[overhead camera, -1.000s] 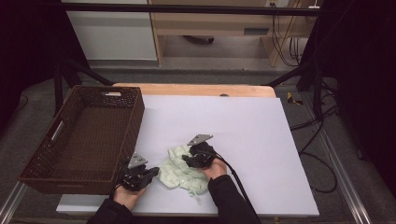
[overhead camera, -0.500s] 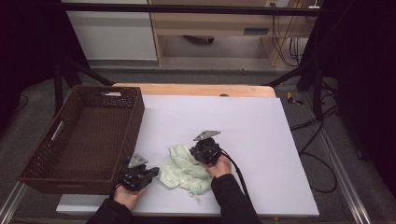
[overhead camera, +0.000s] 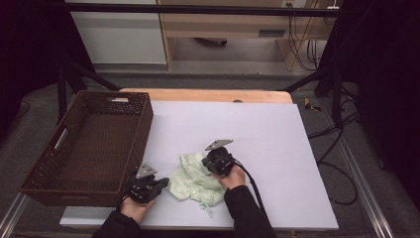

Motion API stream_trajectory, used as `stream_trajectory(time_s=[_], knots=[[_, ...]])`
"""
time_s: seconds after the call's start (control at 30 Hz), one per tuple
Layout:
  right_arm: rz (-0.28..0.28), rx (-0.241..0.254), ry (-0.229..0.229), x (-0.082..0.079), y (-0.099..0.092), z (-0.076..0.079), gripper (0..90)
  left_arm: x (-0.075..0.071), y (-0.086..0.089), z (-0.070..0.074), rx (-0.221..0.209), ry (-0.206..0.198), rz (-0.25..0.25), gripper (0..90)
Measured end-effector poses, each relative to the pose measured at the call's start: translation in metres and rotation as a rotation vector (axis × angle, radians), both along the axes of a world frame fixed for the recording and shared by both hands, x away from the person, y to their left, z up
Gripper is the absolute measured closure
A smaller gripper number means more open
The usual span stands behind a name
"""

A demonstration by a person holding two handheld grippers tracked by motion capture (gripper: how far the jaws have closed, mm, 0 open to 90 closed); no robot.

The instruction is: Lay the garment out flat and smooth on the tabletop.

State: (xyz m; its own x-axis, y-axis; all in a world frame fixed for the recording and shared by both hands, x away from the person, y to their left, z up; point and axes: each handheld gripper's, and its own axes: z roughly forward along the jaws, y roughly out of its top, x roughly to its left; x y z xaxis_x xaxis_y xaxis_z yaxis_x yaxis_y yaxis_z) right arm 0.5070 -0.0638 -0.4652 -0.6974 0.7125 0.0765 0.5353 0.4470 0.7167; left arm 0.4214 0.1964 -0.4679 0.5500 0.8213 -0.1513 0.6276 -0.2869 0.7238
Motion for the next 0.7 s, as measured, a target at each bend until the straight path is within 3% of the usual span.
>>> stream_trajectory(time_s=[0.13,0.3,0.4,0.57,0.6,0.7], knots=[[-0.066,0.026,-0.08,-0.004,-0.027,0.021,88.7,0.0,-0.001,0.0,0.0,-0.005,0.005,88.6],[-0.148,0.027,-0.123,-0.006,-0.07,0.037,88.7,0.003,-0.002,-0.001,0.008,-0.007,0.022,88.5],[-0.201,0.003,-0.117,-0.007,-0.094,0.033,88.6,0.004,-0.005,-0.003,0.021,-0.008,0.03,88.5],[-0.235,-0.026,-0.05,-0.009,-0.117,0.01,85.6,0.005,-0.005,-0.006,0.024,-0.011,0.042,87.1],[-0.235,-0.035,-0.048,-0.009,-0.119,0.006,82.4,0.006,-0.005,-0.006,0.018,-0.017,0.046,85.0],[-0.244,-0.042,-0.057,-0.009,-0.122,0.001,68.7,0.006,-0.006,-0.006,0.01,-0.04,0.067,62.7]])
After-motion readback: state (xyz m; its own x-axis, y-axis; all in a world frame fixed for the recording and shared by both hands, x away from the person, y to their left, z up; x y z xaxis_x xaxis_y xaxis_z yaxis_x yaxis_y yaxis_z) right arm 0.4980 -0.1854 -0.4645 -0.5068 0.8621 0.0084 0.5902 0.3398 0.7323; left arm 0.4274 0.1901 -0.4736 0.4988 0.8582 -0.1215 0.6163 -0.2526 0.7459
